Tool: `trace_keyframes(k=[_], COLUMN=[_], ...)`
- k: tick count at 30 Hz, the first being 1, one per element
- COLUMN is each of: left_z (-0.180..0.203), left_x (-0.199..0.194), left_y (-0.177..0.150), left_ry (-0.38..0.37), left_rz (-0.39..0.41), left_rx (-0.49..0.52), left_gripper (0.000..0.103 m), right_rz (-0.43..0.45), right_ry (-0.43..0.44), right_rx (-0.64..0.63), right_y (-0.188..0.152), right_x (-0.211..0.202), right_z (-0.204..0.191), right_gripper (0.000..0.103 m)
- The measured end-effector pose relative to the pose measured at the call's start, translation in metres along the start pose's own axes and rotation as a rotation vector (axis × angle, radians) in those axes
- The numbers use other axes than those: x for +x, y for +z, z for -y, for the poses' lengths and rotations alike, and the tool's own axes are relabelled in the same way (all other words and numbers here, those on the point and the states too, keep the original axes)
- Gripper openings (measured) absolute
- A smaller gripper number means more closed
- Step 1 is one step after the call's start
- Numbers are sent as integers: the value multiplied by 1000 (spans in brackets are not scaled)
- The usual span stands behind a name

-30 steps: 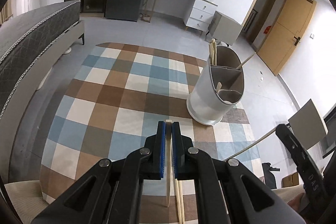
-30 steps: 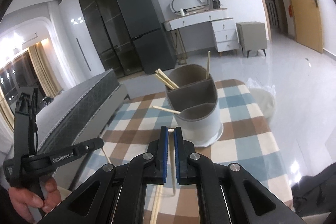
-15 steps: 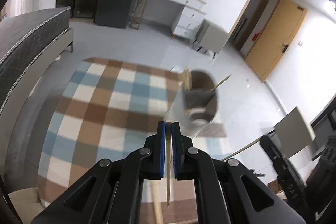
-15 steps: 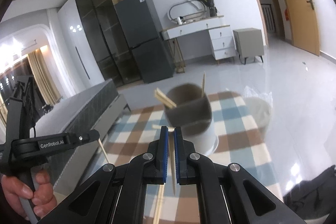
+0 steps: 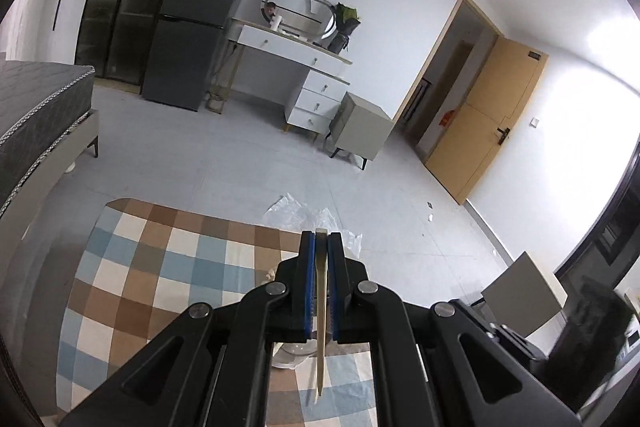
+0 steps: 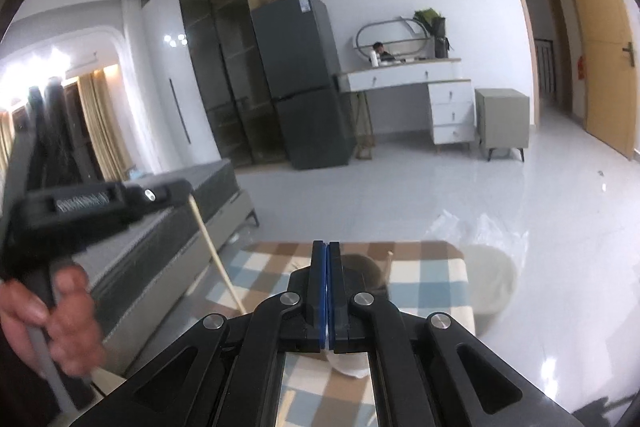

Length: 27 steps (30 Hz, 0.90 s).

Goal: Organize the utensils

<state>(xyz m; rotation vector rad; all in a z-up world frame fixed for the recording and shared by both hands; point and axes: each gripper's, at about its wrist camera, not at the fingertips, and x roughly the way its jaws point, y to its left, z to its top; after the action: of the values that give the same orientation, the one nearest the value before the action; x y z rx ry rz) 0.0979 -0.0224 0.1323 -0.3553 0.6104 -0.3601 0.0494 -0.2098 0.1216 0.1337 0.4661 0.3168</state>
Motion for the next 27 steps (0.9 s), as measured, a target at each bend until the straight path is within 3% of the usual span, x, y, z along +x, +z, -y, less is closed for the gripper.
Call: trace_keyframes(k=[4, 13, 15, 20, 23, 27], left_z=[-12, -35, -43, -49, -46, -47], left_x=[13, 13, 13, 13, 10, 6], left_y=[-12, -35, -35, -19, -17, -28], left_ry=[-7, 51, 66, 83, 84, 94], left_rz=[-61, -130, -141, -126, -108, -114], left_rx=[-17, 1, -21, -45, -36, -24], left_gripper=[1, 1, 1, 1, 1, 1], right_rz=[-95, -528, -532, -434, -462, -537], right_ry=[-60, -127, -134, -111, -115, -115], right_rx=[83, 298, 329, 365, 354, 310], right_y=[-26, -93, -97, -89, -91, -103], right_x=[32, 168, 179, 174, 184, 212], right_z=[45, 136, 147, 155, 153, 152], right_gripper=[3, 6, 6, 9, 28, 28])
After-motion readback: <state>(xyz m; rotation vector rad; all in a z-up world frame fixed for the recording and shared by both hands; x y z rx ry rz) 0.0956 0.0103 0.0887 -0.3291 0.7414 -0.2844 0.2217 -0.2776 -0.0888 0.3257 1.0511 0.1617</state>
